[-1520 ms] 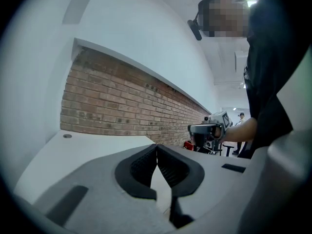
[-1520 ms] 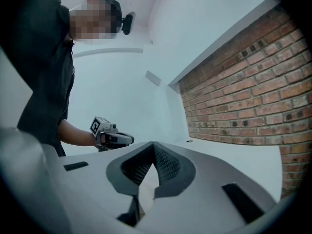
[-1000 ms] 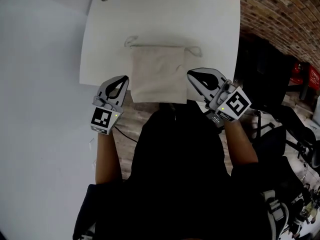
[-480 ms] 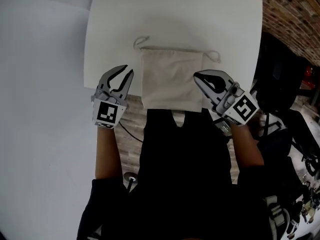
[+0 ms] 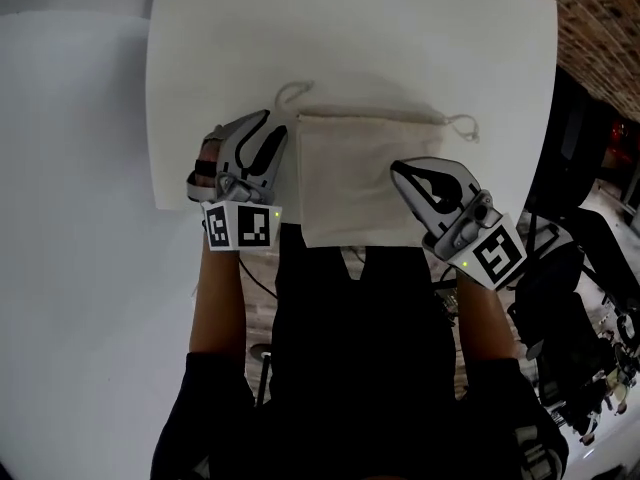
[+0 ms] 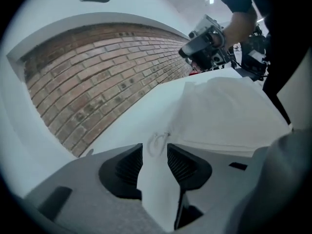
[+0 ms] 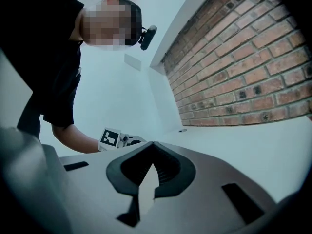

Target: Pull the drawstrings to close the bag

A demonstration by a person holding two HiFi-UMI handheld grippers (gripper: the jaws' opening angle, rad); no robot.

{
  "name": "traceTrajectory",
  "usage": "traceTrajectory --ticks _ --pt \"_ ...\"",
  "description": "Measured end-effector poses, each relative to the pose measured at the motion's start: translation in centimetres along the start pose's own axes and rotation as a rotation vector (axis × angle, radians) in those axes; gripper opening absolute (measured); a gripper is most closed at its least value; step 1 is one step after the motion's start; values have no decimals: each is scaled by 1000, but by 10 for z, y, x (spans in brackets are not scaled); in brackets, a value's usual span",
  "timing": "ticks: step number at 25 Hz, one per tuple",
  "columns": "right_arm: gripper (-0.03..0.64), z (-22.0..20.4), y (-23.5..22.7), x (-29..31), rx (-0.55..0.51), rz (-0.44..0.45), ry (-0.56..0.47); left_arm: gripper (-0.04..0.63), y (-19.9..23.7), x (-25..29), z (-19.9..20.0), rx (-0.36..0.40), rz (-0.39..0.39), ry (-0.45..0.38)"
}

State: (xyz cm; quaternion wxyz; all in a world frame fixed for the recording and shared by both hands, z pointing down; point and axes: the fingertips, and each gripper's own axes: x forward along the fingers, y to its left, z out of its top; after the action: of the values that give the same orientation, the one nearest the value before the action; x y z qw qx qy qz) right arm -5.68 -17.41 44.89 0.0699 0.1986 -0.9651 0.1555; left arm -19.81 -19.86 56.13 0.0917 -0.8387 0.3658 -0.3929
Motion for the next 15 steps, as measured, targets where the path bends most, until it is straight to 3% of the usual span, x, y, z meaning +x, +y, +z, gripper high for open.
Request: traceTrajectory --ticks 7,15 --pt "6 -17 0 3 -17 24 31 152 -6 14 1 183 41 27" --pt "6 -37 1 0 -4 44 72 152 -2 21 4 217 114 24"
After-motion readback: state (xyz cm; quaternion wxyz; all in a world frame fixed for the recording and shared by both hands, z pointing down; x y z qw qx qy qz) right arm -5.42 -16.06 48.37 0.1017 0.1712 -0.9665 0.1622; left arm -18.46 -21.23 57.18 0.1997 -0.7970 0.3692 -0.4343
